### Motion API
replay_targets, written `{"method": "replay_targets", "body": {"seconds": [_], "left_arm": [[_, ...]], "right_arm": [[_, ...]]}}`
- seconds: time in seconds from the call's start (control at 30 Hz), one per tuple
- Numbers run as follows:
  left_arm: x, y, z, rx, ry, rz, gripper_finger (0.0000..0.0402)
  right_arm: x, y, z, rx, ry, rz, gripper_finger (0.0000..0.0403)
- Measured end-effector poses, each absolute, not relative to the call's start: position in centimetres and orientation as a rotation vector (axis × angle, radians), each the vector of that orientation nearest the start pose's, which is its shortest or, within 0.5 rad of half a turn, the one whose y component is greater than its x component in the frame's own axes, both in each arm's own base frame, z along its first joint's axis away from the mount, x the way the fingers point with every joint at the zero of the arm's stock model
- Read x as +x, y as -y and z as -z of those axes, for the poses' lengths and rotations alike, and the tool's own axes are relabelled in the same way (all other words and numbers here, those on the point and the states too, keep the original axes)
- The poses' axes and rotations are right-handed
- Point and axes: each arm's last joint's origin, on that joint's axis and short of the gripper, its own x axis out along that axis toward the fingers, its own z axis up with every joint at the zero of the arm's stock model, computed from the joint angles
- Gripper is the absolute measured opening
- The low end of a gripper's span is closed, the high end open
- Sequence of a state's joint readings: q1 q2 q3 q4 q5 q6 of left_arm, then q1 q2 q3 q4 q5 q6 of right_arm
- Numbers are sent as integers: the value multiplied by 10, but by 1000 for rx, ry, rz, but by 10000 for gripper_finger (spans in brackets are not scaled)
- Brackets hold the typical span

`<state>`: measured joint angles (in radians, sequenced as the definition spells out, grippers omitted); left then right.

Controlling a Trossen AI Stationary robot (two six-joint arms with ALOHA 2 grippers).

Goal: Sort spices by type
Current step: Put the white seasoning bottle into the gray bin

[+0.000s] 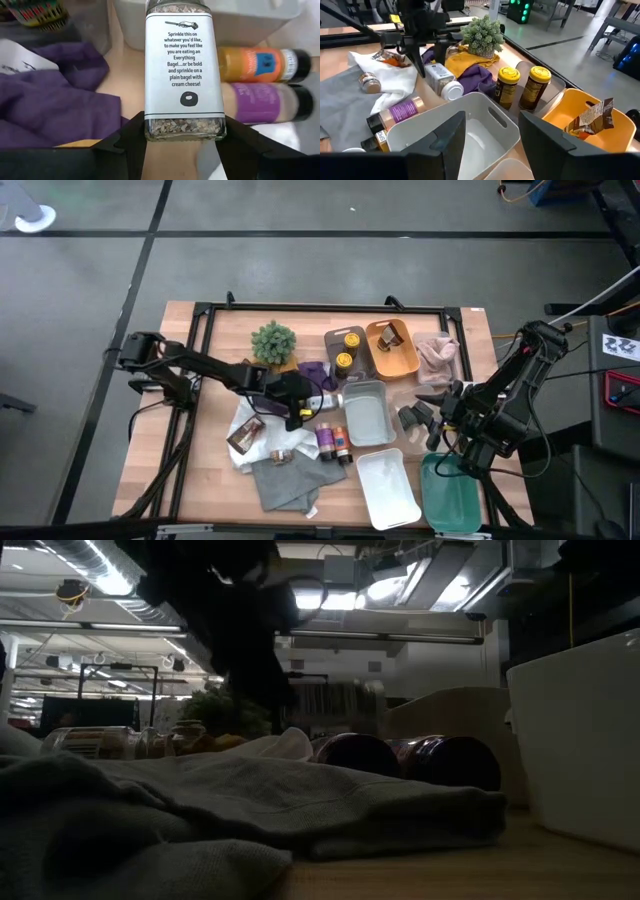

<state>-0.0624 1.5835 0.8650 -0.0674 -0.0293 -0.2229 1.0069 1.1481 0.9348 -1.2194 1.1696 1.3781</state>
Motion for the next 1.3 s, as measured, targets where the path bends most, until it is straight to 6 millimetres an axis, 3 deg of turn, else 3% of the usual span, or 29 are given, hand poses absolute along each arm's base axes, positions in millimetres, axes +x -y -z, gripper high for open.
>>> {"method": "replay_targets", "body": {"seconds": [0.2,0.53,1.0,1.3], "left_arm": [[310,20,-204,-164,-704,-36,186],[315,21,-213,-172,-603,-20,184],[315,22,-212,-159,-605,-10,189],[315,22,-212,-141,-607,-4,188]], "right_arm": [[120,-130,-275,52,-318,531,184],[146,-112,-276,167,-296,690,184],[168,-80,-268,349,-565,815,184],[187,-70,-268,369,-729,681,184]]}}
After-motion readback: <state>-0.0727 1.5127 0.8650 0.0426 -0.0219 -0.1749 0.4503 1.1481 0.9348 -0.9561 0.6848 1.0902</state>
